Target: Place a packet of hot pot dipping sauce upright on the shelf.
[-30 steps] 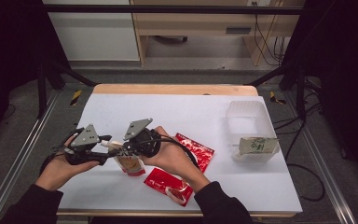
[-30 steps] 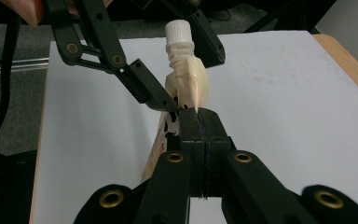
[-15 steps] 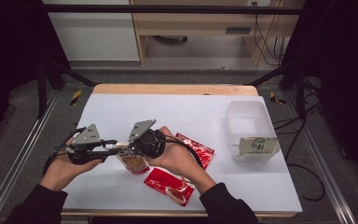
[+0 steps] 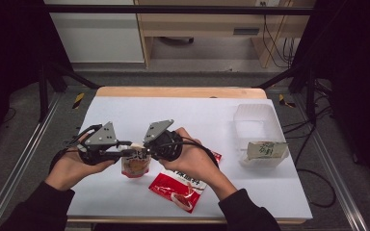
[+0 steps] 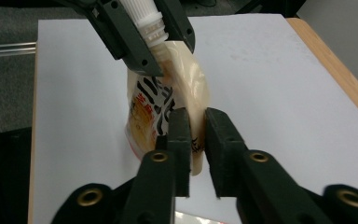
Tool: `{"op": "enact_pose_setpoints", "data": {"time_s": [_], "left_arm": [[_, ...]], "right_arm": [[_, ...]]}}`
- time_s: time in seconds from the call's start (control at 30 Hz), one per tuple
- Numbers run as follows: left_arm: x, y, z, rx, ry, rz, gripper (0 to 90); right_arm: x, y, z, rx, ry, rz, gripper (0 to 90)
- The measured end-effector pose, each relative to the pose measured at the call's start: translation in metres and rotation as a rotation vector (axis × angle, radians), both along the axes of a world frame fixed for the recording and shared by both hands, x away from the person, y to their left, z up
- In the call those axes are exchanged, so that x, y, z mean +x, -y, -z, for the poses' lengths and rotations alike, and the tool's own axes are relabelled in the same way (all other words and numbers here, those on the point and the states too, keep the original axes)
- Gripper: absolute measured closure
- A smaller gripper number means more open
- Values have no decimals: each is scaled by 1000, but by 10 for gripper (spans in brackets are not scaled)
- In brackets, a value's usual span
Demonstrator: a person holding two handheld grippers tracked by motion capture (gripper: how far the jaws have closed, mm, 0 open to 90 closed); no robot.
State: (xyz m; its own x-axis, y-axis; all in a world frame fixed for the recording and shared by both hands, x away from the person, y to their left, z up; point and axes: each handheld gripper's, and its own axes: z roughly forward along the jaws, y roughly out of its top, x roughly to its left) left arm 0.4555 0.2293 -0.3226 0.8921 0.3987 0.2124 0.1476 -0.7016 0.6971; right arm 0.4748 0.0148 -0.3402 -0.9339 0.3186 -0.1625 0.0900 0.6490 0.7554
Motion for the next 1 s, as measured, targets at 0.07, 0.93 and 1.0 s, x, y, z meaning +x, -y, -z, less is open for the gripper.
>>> {"op": "enact_pose_setpoints", "data": {"time_s": [0.07,0.93,1.0], "left_arm": [[1,2,-1,12,1,5,727],[-5,8,-7,2,3,81,728],[-5,8,-7,2,4,80,728]], "right_arm": [[0,3,-3,-14,-1,-10,702],[11,-15,-8,-252,-30,-122,550],[11,-17,-7,-266,-38,-134,611]]}}
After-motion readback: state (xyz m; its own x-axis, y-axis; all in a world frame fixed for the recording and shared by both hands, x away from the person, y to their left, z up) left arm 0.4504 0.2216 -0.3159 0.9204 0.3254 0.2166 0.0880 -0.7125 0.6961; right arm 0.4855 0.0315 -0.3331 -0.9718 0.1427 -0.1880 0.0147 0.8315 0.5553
